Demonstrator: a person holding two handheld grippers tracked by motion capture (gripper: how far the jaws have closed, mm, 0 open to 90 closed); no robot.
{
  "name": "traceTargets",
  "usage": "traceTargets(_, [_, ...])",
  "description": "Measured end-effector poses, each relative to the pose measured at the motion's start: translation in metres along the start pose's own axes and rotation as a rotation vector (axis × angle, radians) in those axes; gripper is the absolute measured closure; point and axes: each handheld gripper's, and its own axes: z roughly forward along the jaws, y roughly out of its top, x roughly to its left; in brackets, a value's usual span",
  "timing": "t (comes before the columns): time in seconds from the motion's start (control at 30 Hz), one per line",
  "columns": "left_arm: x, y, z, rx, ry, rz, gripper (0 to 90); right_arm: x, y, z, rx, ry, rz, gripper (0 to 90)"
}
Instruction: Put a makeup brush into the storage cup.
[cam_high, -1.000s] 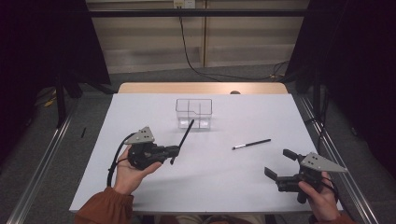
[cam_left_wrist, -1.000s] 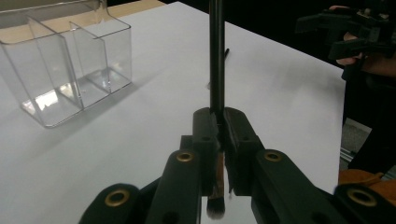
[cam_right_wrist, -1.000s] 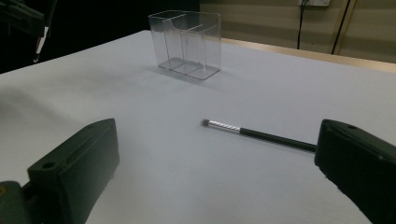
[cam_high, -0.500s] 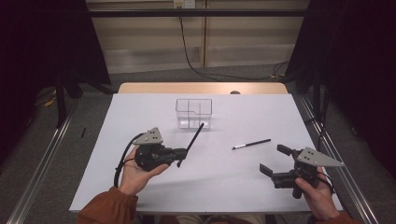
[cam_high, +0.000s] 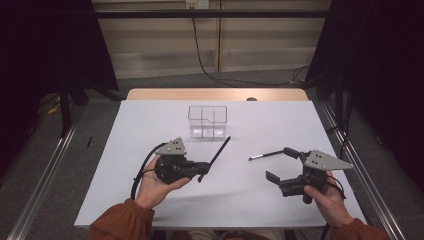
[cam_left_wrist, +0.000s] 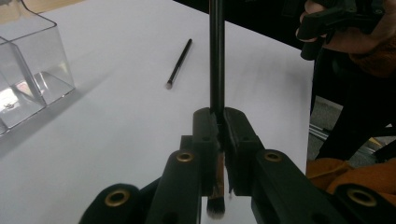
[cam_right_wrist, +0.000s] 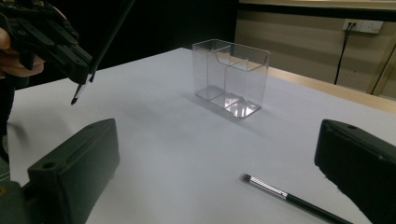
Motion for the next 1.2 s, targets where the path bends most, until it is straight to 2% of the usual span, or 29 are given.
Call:
traceTargets(0.2, [-0.003,0.003,0.007,0.018,-0.014,0.015,84.1,0.003,0.005,0.009,0.017,0.035,-0.004,0.0])
traceTargets(0.23, [-0.004,0.005,0.009,0.023,-0.018,0.021,84.1,0.005,0.009,0.012,0.023,0.054,-0.012,0.0])
traceTargets(0.4, [-0.007,0.008,0.014,0.037,-0.029,0.035,84.1,0.009,0.013,0.019,0.013,0.073,-0.025,0.0])
traceTargets(0.47, [-0.009,0.011,0.019,0.05,-0.041,0.049,84.1,0.011,0.014,0.027,0.029,0.114,-0.015,0.0])
traceTargets(0.53, [-0.01,0.011,0.02,0.055,-0.043,0.054,84.1,0.012,0.015,0.028,0.039,0.126,-0.016,0.0])
traceTargets(0.6, [-0.011,0.011,0.022,0.069,-0.051,0.062,84.2,0.013,0.018,0.031,0.086,0.178,-0.019,0.0])
traceTargets(0.63, [-0.012,0.012,0.023,0.074,-0.05,0.063,84.1,0.013,0.02,0.033,0.107,0.224,-0.017,0.0])
traceTargets(0.83, [-0.013,0.012,0.026,0.117,-0.068,0.089,84.1,0.012,0.024,0.038,0.122,0.247,-0.018,0.0])
traceTargets(1.0, [-0.015,0.015,0.029,0.169,-0.07,0.111,84.1,0.012,0.028,0.044,0.162,0.274,-0.029,0.0])
traceTargets(1.07, [-0.017,0.018,0.028,0.188,-0.071,0.127,84.1,0.011,0.031,0.048,0.224,0.325,-0.019,0.3])
traceTargets(1.2, [-0.018,0.024,0.026,0.215,-0.074,0.143,84.1,0.011,0.033,0.05,0.244,0.332,-0.02,0.1])
